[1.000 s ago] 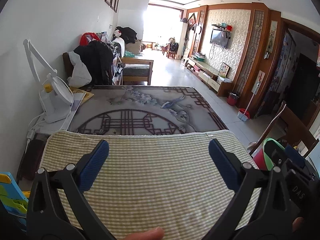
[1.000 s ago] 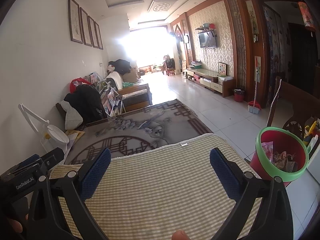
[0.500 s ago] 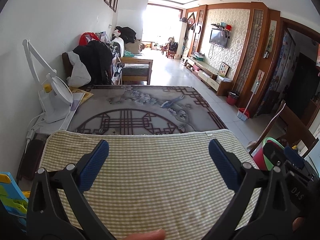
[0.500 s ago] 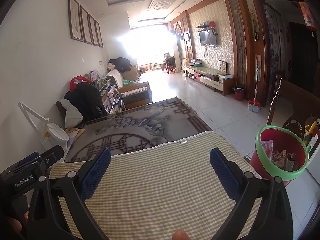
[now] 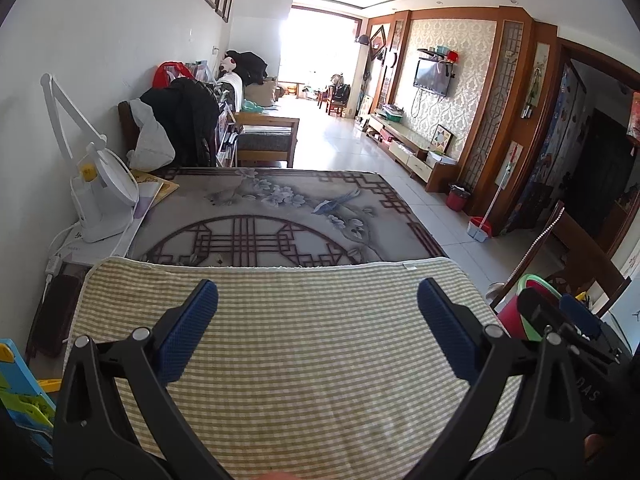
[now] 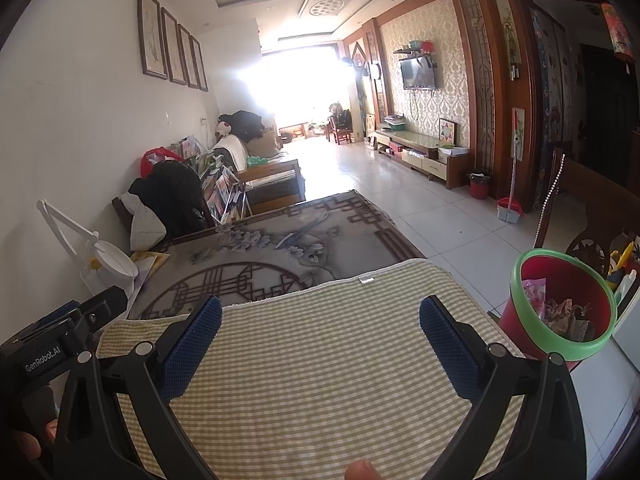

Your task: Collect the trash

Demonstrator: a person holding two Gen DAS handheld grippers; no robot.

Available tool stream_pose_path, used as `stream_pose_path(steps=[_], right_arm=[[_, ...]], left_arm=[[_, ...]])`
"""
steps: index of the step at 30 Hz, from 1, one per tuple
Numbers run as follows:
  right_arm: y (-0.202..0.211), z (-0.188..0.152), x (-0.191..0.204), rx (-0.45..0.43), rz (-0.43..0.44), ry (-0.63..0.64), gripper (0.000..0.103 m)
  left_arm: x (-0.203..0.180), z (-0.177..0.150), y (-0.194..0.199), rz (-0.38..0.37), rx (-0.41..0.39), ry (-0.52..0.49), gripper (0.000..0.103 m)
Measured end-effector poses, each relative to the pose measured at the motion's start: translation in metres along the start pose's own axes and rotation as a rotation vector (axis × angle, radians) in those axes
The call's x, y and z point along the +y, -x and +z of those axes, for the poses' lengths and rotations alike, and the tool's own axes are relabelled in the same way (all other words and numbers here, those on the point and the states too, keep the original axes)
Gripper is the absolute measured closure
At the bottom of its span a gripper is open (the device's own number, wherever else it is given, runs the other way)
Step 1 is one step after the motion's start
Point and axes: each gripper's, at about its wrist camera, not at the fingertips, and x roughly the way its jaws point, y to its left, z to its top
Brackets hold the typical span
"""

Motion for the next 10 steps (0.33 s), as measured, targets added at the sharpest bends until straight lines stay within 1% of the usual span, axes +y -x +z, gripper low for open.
stream_pose_path(steps=[3, 5, 9, 10], right_arm=[[-0.009, -0.002, -0.003, 0.023, 0.008, 0.010, 0.007], [-0.025, -0.008, -0.012, 0.055, 0.010, 0.019, 0.007], [-0.078, -0.031, -0.036, 0.149, -0.061, 0.115, 0.007], [-0.096, -0.038, -0.045, 0.187, -0.070, 0.141, 0.007]], left_arm=[[-0.003, -0.002, -0.002, 0.018, 0.001, -0.017, 0.005], [-0.003, -0.004, -0.006, 0.043, 0.019, -0.014, 0.005], [0.005, -0.012, -0.014, 0.068, 0.061, 0.018, 0.005], [0.006, -0.015, -0.015, 0.080, 0.069, 0.021, 0.005]])
